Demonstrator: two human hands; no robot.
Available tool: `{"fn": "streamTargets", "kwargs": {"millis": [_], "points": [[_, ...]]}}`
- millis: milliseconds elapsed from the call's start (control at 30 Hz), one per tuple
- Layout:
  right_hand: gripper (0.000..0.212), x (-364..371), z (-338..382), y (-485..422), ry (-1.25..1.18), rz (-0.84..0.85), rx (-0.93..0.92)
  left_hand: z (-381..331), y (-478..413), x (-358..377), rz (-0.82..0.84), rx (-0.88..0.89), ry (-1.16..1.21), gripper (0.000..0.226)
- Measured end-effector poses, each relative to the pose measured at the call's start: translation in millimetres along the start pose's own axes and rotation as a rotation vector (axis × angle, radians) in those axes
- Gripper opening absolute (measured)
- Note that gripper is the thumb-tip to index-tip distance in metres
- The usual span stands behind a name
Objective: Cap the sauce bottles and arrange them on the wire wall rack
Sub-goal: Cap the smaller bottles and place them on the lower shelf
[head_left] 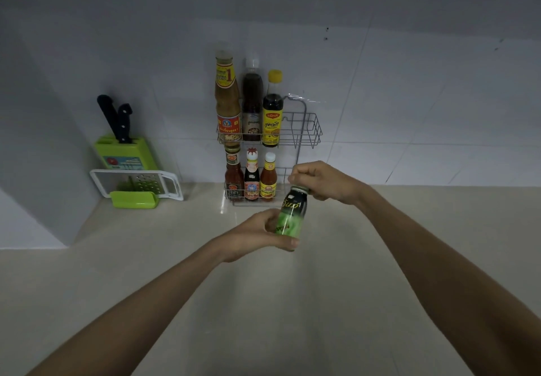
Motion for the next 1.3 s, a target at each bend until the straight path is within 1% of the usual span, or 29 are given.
{"fn": "streamTargets", "kwargs": {"millis": [67, 100, 167, 233, 267, 333, 400, 500, 567, 600, 633, 667, 733, 800, 867, 933, 1033, 1100, 1167, 1300], "points": [[0.028, 5, 0, -3, -0.049, 0.040, 0.011, 1, 1, 8, 0.018, 0.027, 0.045, 0.043], [0.030, 8, -3, -5, -0.085, 0.032, 0.019, 6, -1, 7, -0.022, 0.032, 0.071, 0.040], [0.032, 14, -14, -6, -0.145, -0.023, 0.040, 19, -6, -1, -0.169, 0.018, 0.090, 0.043], [0.028, 25, -30, -6, -0.078, -0.078, 0.071, 32, -10, -15, -0.305, -0.006, 0.019, 0.053], [0.032, 32, -38, -6, -0.019, -0.092, 0.089, 37, -11, -21, -0.342, -0.021, -0.034, 0.056], [0.042, 41, -53, -10, 0.030, -0.123, 0.109, 43, -14, -28, -0.362, -0.044, -0.132, 0.055], [0.045, 43, -63, -17, 0.004, -0.147, 0.121, 47, -21, -31, -0.347, -0.053, -0.181, 0.056], [0.047, 39, -68, -28, -0.003, -0.164, 0.114, 53, -31, -36, -0.299, -0.055, -0.162, 0.069], [0.048, 28, -72, -38, -0.009, -0.231, 0.106, 57, -41, -42, -0.226, -0.074, -0.169, 0.090], [0.049, 21, -75, -43, 0.000, -0.288, 0.101, 56, -44, -46, -0.202, -0.089, -0.210, 0.102], [0.048, 12, -78, -49, 0.025, -0.357, 0.097, 56, -48, -54, -0.209, -0.103, -0.254, 0.108], [0.048, 2, -82, -54, 0.064, -0.432, 0.095, 56, -51, -65, -0.249, -0.107, -0.285, 0.108], [0.046, -13, -88, -65, 0.097, -0.559, 0.086, 53, -55, -91, -0.378, -0.093, -0.262, 0.098], [0.043, -20, -93, -79, 0.063, -0.621, 0.066, 53, -59, -116, -0.489, -0.076, -0.216, 0.091], [0.041, -20, -98, -95, 0.041, -0.640, 0.049, 56, -64, -136, -0.560, -0.084, -0.172, 0.085], [0.040, -19, -104, -110, 0.041, -0.665, 0.044, 55, -71, -148, -0.595, -0.104, -0.149, 0.082], [0.038, -17, -111, -127, 0.045, -0.687, 0.050, 59, -81, -158, -0.606, -0.148, -0.102, 0.109], [0.038, -15, -114, -138, 0.068, -0.659, 0.066, 64, -85, -162, -0.606, -0.157, -0.076, 0.116], [0.037, -13, -119, -147, 0.099, -0.617, 0.095, 67, -88, -163, -0.607, -0.160, -0.056, 0.113], [0.038, -9, -131, -160, 0.104, -0.524, 0.154, 71, -89, -160, -0.599, -0.132, -0.067, 0.095]]}}
Point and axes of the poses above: each hand's wrist, its own y-axis away from the middle knuckle, its own x-axis out of the palm, z = x × y, the point moved 8 cm from there along -y, towards the middle knuckle, and after that the axes turned 7 degrees about x, right-handed, at the moved point
